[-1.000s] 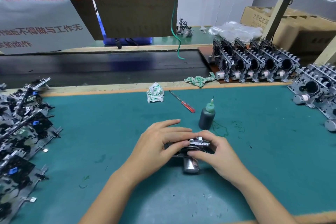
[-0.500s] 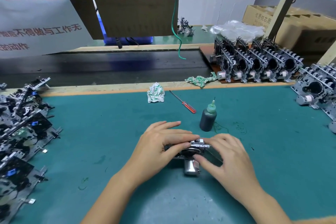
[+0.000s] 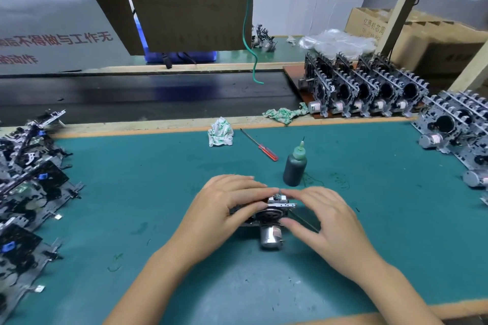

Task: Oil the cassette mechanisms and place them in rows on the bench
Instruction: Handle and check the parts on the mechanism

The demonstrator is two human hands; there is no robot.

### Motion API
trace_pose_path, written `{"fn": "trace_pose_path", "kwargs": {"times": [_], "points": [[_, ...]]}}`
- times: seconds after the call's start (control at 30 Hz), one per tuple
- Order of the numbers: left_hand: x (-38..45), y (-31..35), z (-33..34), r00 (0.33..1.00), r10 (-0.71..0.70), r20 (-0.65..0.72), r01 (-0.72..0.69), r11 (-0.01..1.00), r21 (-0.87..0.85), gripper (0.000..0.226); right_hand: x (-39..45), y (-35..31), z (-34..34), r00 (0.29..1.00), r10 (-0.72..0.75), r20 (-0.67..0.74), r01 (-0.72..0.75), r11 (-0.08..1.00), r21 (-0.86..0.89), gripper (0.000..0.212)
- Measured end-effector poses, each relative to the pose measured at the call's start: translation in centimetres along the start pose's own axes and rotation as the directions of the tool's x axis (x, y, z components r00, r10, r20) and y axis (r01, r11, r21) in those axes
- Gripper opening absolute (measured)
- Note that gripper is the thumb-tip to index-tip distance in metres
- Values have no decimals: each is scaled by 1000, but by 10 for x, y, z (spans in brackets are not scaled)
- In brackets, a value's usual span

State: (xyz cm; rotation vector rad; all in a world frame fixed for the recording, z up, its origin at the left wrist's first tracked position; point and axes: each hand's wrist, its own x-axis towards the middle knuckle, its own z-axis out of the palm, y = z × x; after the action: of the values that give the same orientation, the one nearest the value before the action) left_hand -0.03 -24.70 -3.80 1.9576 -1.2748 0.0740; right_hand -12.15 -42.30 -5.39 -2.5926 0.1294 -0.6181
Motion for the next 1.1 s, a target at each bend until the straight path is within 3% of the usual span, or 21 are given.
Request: {"fn": "trace_pose_path", "kwargs": {"times": [0.1, 0.2, 0.3, 0.43, 0.7, 0.93, 1.1], "points": [[-7, 1, -10, 993, -5, -115, 9, 999, 31, 28, 15, -7, -8, 998, -67, -21, 67, 998, 10, 37], [-11, 1, -21, 976, -26, -217, 50, 993, 104, 24, 33, -18, -10, 975, -222, 12, 221, 966, -134, 31], [-14, 3, -27, 981, -22, -195, 55, 984, 170, 21, 48, -24, -10, 942, -319, 102, 333, 924, -188, 32], [-14, 4, -27, 986, -43, -160, 71, 982, 175, 16, 55, -25, -10, 921, -316, 226, 356, 920, -166, 32], [4, 25, -27, 996, 84, -25, -78, 980, 181, 16, 30, -21, -34, 923, -369, 104, 384, 892, -238, 37], [59, 71, 6, 963, 221, 153, -216, 975, -45, 16, -5, 13, -107, 962, -271, -9, 259, 929, -265, 37], [117, 97, 50, 904, 270, 331, -265, 962, -62, 14, -14, 45, -151, 986, -163, 46, 162, 829, -535, 36]]}}
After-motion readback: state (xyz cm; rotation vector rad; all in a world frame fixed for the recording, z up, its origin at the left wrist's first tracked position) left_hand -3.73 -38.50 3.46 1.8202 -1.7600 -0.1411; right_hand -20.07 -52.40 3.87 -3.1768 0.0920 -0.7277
